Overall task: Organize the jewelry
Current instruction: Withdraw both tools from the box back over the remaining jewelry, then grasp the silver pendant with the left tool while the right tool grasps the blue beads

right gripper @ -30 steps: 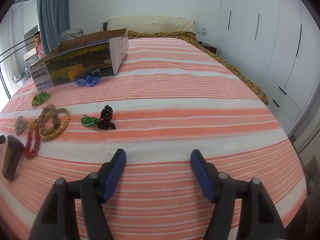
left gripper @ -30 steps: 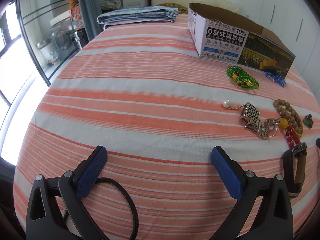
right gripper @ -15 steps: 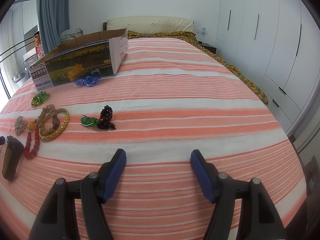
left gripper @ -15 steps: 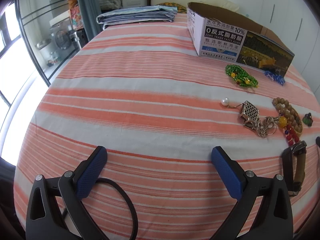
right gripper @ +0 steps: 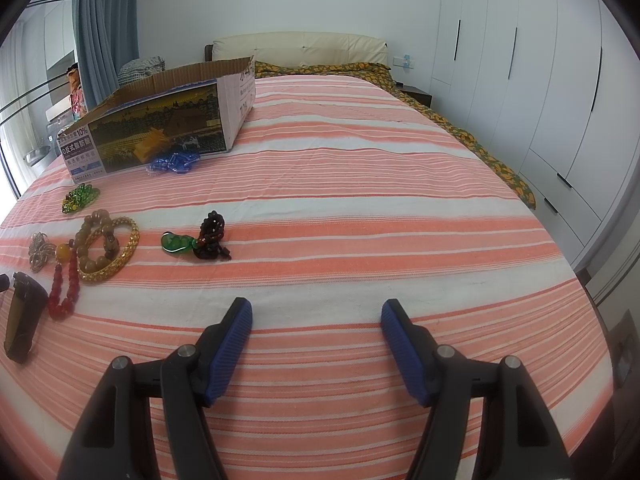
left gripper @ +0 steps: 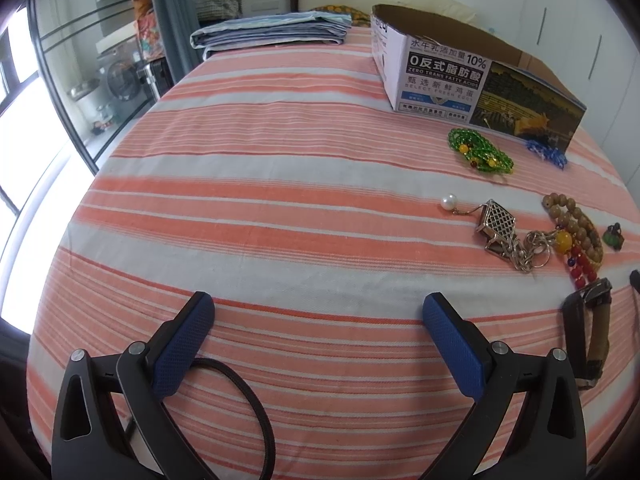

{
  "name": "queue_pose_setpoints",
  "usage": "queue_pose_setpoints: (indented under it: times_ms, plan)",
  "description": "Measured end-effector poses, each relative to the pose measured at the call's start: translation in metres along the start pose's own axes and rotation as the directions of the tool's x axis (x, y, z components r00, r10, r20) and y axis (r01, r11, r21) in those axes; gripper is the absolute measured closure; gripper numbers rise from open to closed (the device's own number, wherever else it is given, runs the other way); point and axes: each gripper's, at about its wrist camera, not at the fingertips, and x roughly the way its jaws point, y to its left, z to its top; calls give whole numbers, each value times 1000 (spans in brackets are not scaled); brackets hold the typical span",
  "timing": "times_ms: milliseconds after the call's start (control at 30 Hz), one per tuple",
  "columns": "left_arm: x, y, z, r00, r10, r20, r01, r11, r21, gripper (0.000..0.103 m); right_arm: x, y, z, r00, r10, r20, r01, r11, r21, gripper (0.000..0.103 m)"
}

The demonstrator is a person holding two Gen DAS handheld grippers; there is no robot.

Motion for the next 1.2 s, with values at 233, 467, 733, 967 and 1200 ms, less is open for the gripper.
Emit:
queue_pose_setpoints:
  times_ms: [233, 467, 733, 967, 1200]
  plan:
    - [-8, -7, -2, 996, -85, 2, 85, 996, 32, 0, 0, 0, 0, 1000, 0, 0, 0, 1000, -1, 34]
    - [-11, -64, 11, 985, -170, -30, 172, 958, 230, 0, 0, 0, 0, 1000, 0, 0, 0, 1000, 0, 34]
    - [13, -119, 34, 986, -159, -43, 164, 914, 372, 0, 0, 0, 0, 1000, 0, 1, 0, 1000, 0, 34]
    - [10, -110, 38, 970, -241, -9, 231, 919, 320, 60, 0, 0, 0, 1000, -1, 1, 1, 1000, -1, 34]
    - [5, -92, 37, 969, -245, 8, 237, 943, 234, 67, 0, 0, 0, 1000, 1, -2, -1, 1000, 3, 34]
